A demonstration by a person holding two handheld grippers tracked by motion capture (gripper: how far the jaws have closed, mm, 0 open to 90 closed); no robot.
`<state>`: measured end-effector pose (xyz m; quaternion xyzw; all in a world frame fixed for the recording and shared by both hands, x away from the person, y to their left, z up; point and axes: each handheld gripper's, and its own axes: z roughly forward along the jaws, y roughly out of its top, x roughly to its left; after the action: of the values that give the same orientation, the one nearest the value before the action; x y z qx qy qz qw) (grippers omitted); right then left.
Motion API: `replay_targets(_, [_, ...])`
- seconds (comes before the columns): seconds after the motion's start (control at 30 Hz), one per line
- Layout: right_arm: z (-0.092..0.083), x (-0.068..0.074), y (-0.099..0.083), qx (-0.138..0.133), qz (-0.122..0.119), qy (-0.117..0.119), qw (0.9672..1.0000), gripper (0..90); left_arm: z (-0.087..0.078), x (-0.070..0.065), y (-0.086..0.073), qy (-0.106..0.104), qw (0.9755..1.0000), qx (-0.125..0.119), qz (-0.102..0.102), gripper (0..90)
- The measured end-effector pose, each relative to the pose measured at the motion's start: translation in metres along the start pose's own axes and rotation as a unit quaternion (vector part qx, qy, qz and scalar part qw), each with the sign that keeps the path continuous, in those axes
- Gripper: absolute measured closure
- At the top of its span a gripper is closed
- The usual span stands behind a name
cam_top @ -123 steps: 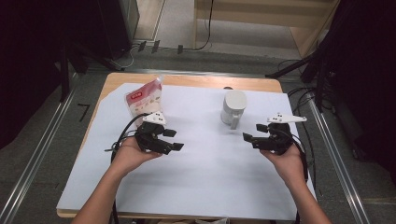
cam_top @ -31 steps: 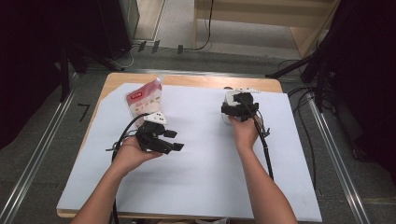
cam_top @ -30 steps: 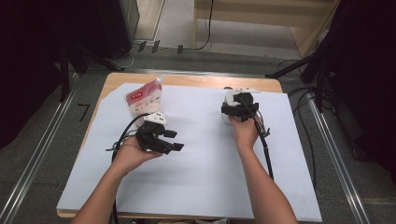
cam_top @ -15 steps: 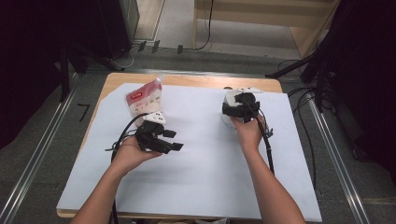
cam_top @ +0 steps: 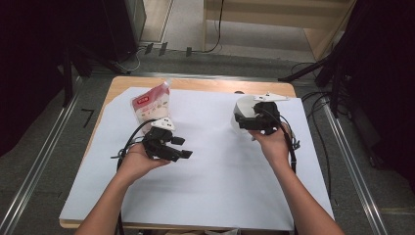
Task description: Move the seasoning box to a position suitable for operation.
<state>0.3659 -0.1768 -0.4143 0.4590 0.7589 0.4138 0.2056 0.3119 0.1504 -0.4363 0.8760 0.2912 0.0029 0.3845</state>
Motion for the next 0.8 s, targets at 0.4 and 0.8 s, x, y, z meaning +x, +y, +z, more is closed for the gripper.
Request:
replay_targets(0.4, [-0.027,0.008,-0.025,0.007,-0.025,0.051,0.9983,15.4,0.001,-0.003,0.001,-0.006,0.9999,-0.009,0.012,39.3])
replay_targets(0.8, [-0.029,0.028,-0.051,0.026,-0.072,0.130,0.9885,15.4,0.002,-0.002,0.000,-0.002,0.9999,-0.008,0.013,39.8])
